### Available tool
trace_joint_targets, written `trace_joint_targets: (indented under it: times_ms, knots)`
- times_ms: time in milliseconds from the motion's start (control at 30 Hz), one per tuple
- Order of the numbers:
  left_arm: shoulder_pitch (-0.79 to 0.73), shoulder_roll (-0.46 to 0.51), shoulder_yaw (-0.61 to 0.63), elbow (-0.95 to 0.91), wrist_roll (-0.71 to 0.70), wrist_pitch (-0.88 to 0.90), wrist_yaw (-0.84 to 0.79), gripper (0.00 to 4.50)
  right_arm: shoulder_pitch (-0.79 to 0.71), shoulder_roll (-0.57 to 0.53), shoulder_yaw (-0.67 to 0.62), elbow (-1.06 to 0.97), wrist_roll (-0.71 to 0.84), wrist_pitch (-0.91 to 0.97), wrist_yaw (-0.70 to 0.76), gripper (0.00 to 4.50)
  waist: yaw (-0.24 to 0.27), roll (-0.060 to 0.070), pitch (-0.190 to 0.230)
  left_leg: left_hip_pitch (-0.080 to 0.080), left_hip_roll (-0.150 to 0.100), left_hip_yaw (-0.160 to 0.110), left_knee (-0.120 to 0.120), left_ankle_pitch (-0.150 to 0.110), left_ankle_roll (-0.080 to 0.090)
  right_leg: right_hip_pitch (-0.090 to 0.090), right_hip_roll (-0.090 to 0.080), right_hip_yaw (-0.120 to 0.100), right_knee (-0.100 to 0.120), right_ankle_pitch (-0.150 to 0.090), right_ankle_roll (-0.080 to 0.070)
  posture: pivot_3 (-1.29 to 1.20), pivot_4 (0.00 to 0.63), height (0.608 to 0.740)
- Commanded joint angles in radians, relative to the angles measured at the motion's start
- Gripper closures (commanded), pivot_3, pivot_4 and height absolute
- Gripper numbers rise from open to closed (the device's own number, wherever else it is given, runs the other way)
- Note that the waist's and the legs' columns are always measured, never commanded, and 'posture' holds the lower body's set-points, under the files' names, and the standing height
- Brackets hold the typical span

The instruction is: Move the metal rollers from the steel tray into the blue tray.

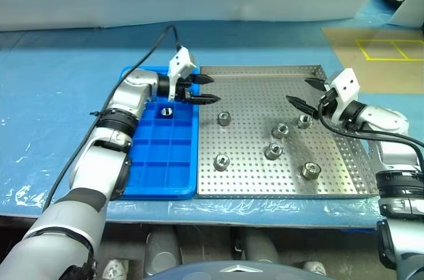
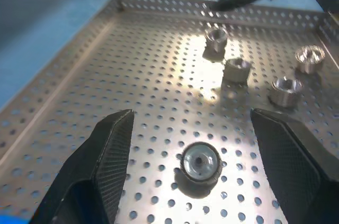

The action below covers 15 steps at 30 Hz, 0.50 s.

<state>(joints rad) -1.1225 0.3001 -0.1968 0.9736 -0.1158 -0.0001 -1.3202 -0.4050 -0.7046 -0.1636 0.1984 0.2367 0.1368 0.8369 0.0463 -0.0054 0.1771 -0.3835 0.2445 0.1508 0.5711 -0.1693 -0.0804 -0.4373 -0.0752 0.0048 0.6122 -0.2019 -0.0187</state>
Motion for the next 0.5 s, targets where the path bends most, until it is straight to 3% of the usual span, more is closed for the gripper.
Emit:
trace_joint_targets:
  times_ms: [33, 300, 500]
  knots:
    - [-0.082, -0.027, -0.046, 0.135, 0.088, -0.114, -0.051, 0.80, 0.058, -0.011, -0.062, -0.161, 0.071, 0.052, -0.009, 0.67, -0.007, 0.000, 0.000, 0.000, 0.000, 0.000, 0.000, 0.000, 0.000, 0.001, 0.000, 0.000, -0.003, 0.001, 0.002, -0.34, 0.150, 0.740]
    - [-0.165, -0.100, -0.078, 0.298, 0.215, -0.186, -0.075, 0.80, 0.207, -0.108, -0.100, -0.524, 0.403, 0.393, 0.153, 0.67, -0.028, 0.000, 0.000, 0.002, -0.001, 0.002, 0.000, -0.003, 0.005, 0.005, -0.001, 0.002, -0.006, 0.002, 0.003, -0.42, 0.150, 0.740]
    - [-0.141, -0.105, -0.093, 0.319, 0.285, -0.230, -0.067, 0.80, 0.224, -0.184, -0.046, -0.529, 0.329, 0.364, 0.193, 0.67, -0.033, 0.000, 0.000, 0.006, -0.002, 0.002, 0.001, -0.007, 0.006, 0.010, -0.002, 0.002, -0.008, 0.002, 0.003, -0.43, 0.150, 0.740]
